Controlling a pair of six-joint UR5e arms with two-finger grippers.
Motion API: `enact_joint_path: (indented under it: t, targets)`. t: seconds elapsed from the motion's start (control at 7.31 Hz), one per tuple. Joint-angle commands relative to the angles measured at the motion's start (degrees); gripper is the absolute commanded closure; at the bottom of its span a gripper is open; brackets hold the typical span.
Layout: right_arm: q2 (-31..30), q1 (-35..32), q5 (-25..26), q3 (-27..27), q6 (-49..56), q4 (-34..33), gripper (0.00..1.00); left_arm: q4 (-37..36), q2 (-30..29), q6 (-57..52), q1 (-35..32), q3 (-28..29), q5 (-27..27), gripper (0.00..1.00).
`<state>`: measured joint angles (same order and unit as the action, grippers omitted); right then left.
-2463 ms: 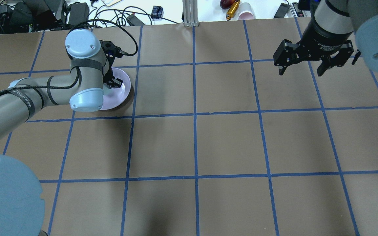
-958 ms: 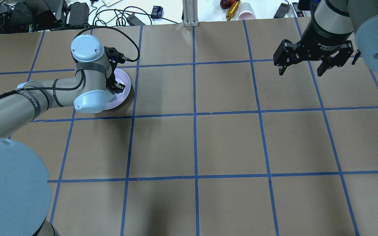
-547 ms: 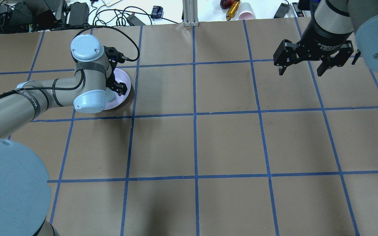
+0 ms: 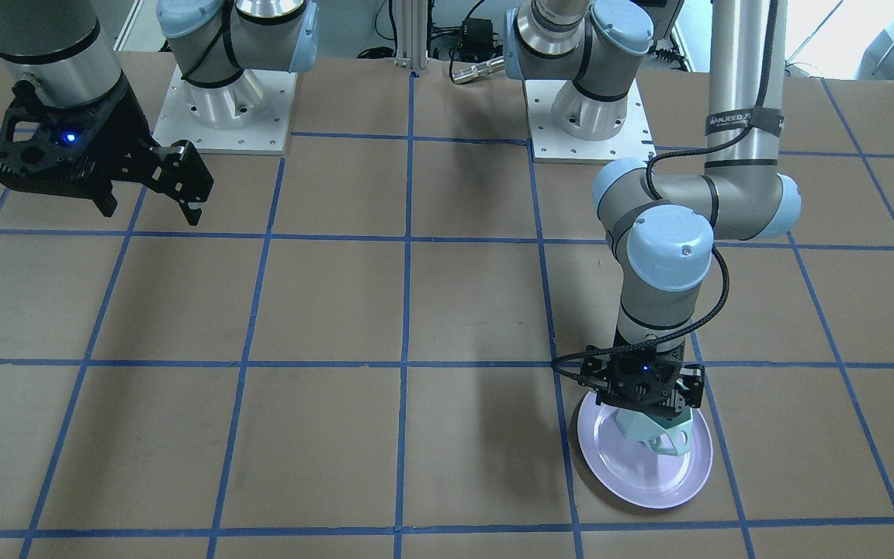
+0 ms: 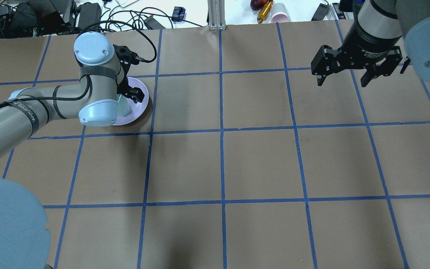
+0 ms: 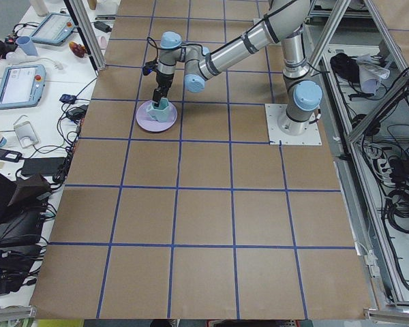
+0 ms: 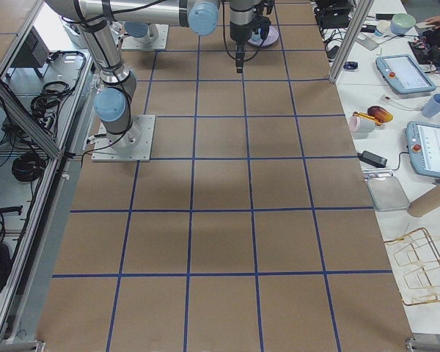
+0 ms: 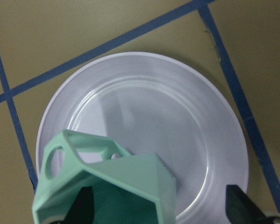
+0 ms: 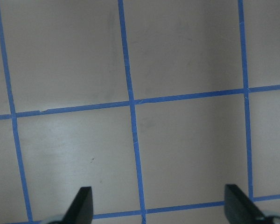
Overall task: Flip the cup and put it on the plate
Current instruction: 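Lower the mug onto the lavender plate with the left gripper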
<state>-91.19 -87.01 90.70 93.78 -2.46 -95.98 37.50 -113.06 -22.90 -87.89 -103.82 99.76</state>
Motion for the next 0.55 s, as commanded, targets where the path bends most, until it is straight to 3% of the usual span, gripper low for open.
enact_joint_path:
  t: [0.0, 0.14, 0.41]
  targets:
    - [0.0, 0.0, 0.0, 0.0, 0.0, 0.0, 0.0, 2.7, 3.0, 0.9, 0.0, 1.0, -0.7, 0.0]
    - [0.0, 0.0, 0.0, 0.0, 0.0, 0.0, 0.0, 5.7, 4.2, 2.1, -0.3, 2.6, -1.2, 0.0]
    - [0.0, 0.0, 0.0, 0.0, 0.0, 0.0, 0.0, 20.8, 7.6, 2.6, -0.2, 8.9, -1.2, 0.0]
